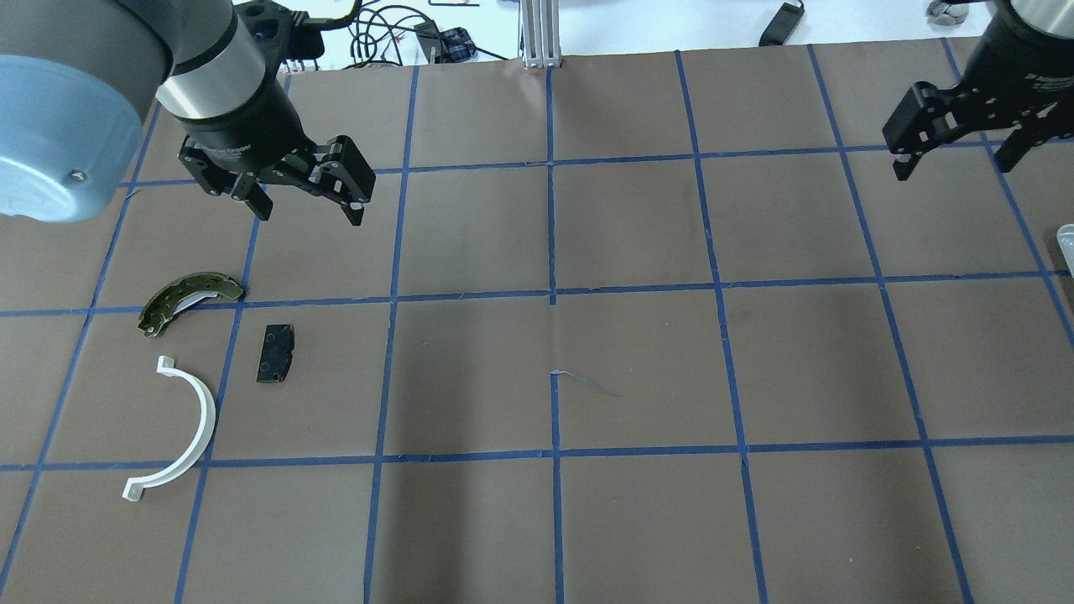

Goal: Place bearing gear from tray to pile

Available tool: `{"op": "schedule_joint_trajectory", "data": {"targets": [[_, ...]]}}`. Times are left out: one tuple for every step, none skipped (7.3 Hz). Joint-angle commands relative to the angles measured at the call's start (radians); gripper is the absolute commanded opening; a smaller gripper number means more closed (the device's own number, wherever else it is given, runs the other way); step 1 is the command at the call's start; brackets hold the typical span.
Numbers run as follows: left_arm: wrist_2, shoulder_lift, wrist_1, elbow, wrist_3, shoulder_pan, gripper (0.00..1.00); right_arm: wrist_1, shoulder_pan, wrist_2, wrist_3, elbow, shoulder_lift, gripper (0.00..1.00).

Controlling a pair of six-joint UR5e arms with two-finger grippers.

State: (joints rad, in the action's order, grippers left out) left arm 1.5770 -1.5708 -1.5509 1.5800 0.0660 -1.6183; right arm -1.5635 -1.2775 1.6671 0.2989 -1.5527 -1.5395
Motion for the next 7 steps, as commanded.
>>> {"op": "schedule_joint_trajectory", "data": {"targets": [[0.0, 0.0, 0.0, 0.0, 0.0, 0.0, 1.0, -0.021, 0.111, 0.008, 0.171, -0.003, 0.051, 1.0], [0.0, 0.0, 0.0, 0.0, 0.0, 0.0, 1.0, -0.048, 0.148, 0.008, 0.219, -0.003, 0.079, 1.0], [0.0, 0.0, 0.0, 0.0, 0.0, 0.0, 1.0, -0.091, 0.179, 0.008, 0.267, -0.003, 0.106, 1.0], [0.0, 0.0, 0.0, 0.0, 0.0, 0.0, 1.0, -0.133, 0.225, 0.008, 0.328, -0.003, 0.139, 1.0], [0.0, 0.0, 0.0, 0.0, 0.0, 0.0, 1.0, -0.185, 0.286, 0.007, 0.398, -0.003, 0.169, 1.0], [0.0, 0.0, 0.0, 0.0, 0.0, 0.0, 1.0, -0.222, 0.343, 0.002, 0.49, -0.003, 0.202, 1.0], [0.0, 0.0, 0.0, 0.0, 0.0, 0.0, 1.0, -0.266, 0.393, -0.001, 0.579, -0.003, 0.241, 1.0]]}}
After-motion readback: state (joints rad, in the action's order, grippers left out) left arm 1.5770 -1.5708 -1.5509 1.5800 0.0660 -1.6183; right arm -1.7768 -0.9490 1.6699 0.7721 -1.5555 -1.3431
